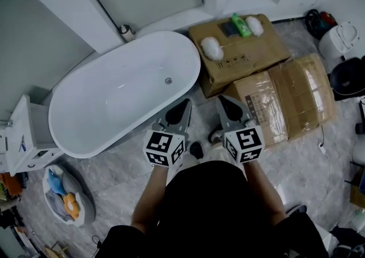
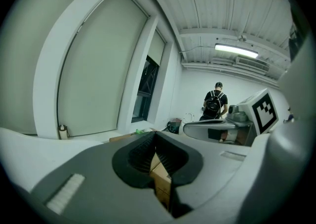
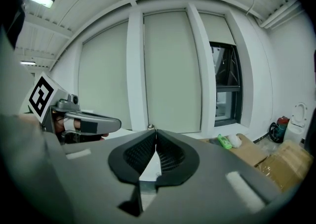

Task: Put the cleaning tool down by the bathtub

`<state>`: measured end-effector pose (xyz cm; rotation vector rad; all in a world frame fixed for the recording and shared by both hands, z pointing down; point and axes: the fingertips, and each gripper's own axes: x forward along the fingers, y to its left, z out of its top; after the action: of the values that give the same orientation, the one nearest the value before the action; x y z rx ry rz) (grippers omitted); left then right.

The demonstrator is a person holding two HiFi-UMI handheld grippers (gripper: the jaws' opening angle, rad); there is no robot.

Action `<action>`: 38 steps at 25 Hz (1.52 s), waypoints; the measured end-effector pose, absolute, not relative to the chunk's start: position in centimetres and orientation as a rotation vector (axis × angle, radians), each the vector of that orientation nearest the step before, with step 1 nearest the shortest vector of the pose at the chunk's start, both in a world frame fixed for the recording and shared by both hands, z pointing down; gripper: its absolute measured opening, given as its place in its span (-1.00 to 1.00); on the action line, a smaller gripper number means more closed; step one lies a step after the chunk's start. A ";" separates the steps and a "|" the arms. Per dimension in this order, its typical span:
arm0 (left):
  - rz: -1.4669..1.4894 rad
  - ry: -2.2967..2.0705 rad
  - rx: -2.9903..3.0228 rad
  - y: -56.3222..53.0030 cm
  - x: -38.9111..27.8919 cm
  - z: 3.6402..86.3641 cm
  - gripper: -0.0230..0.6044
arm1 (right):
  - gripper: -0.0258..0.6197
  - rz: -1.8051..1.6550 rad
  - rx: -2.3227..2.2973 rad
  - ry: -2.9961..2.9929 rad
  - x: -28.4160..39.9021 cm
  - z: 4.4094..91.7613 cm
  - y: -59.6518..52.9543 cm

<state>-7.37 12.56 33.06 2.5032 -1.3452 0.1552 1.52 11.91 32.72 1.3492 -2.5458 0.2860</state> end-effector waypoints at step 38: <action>0.098 -1.374 2.514 12.9 -7.6 30.8 -0.93 | -0.90 0.250 1.342 -2.621 1.7 28.6 12.7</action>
<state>-7.62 12.89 30.83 2.5142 -1.3736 0.0977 1.73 12.68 28.59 1.3420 -2.6215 0.2498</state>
